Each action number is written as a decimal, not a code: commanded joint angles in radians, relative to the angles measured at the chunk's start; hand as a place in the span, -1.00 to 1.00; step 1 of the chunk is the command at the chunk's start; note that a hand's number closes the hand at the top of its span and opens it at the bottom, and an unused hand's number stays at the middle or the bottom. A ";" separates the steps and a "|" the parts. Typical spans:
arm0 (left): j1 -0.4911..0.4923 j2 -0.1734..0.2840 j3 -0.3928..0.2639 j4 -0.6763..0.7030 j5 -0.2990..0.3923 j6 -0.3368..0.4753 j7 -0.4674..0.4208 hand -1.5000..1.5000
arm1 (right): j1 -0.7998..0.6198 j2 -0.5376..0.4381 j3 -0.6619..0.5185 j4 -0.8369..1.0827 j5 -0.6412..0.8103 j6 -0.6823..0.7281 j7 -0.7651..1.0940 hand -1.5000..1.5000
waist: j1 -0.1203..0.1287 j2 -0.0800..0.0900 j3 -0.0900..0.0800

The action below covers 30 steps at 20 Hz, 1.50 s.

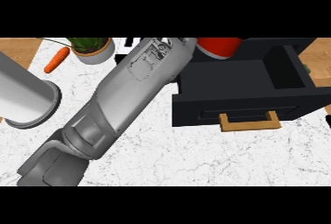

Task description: Pick up the can, place it into the drawer and close the drawer

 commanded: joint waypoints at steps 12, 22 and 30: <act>-0.066 0.000 -0.172 0.192 0.166 0.073 -0.110 1.00 | -0.070 0.003 0.022 0.046 0.034 -0.021 0.008 -1.00 | -0.038 0.009 0.001; 0.004 0.000 -0.287 0.246 0.198 0.101 -0.192 1.00 | -0.085 -0.003 0.027 0.009 0.022 -0.020 0.023 -1.00 | -0.062 0.013 0.001; -0.014 0.000 -0.293 0.301 0.232 0.129 -0.223 -1.00 | -0.103 -0.001 0.056 0.037 0.063 -0.020 0.006 -1.00 | -0.078 0.024 0.001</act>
